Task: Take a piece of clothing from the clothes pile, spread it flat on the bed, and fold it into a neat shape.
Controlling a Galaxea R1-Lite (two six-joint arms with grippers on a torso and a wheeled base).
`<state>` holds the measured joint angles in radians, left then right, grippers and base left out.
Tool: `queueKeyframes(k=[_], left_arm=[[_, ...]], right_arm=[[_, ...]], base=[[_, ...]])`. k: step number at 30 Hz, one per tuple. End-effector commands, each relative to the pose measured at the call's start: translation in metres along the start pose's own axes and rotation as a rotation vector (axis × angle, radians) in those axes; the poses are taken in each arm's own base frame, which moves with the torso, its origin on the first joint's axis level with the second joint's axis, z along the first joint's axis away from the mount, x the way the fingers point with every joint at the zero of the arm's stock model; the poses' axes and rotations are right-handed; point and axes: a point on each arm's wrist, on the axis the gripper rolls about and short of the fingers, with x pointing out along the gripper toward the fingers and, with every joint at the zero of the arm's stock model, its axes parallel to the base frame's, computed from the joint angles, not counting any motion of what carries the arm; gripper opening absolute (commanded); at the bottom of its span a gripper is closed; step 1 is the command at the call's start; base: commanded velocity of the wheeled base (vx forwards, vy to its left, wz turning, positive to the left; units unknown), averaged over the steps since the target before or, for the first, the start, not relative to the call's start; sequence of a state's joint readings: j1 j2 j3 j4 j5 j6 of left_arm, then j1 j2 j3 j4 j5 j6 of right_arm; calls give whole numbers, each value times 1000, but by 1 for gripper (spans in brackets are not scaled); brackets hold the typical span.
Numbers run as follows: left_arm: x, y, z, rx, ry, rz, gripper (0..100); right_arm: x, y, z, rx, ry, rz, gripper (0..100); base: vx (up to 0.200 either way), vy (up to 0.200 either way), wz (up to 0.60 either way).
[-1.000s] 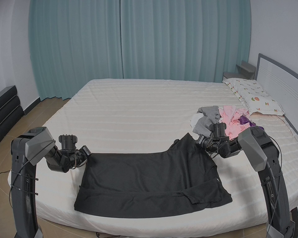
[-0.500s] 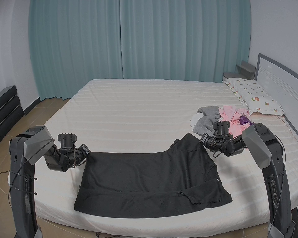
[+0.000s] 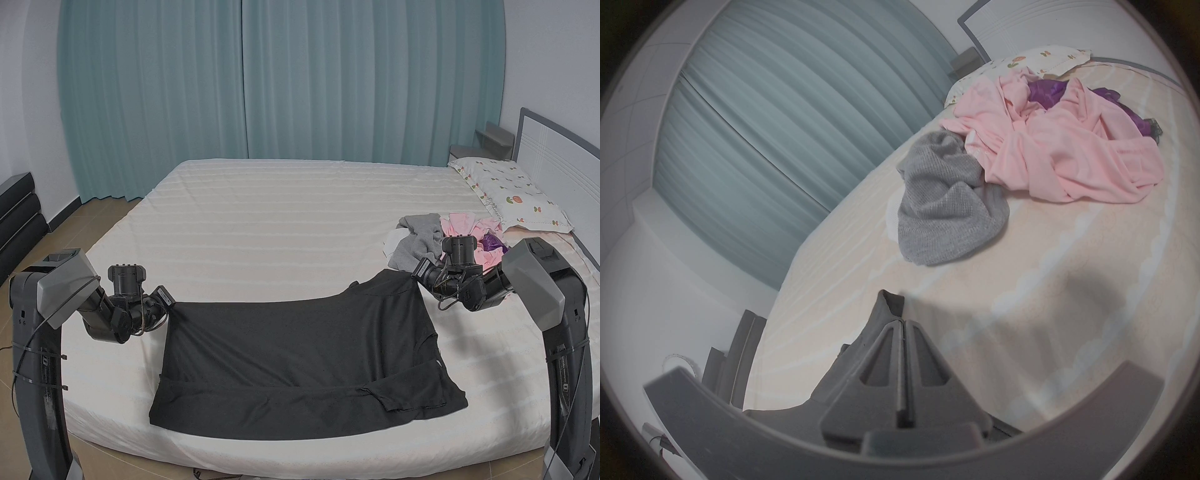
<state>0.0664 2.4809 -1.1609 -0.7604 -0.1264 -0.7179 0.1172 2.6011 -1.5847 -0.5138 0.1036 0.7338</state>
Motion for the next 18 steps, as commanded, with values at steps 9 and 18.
queueKeyframes(k=[9,18], left_arm=[[-6,-1,3,-2,-6,0,0],[-21,-1,0,7,19,6,0]], right_arm=[[-18,-7,4,4,-4,44,0],[-39,-13,-3,8,100,66,0]], base=[[0,0,0],[0,0,0]])
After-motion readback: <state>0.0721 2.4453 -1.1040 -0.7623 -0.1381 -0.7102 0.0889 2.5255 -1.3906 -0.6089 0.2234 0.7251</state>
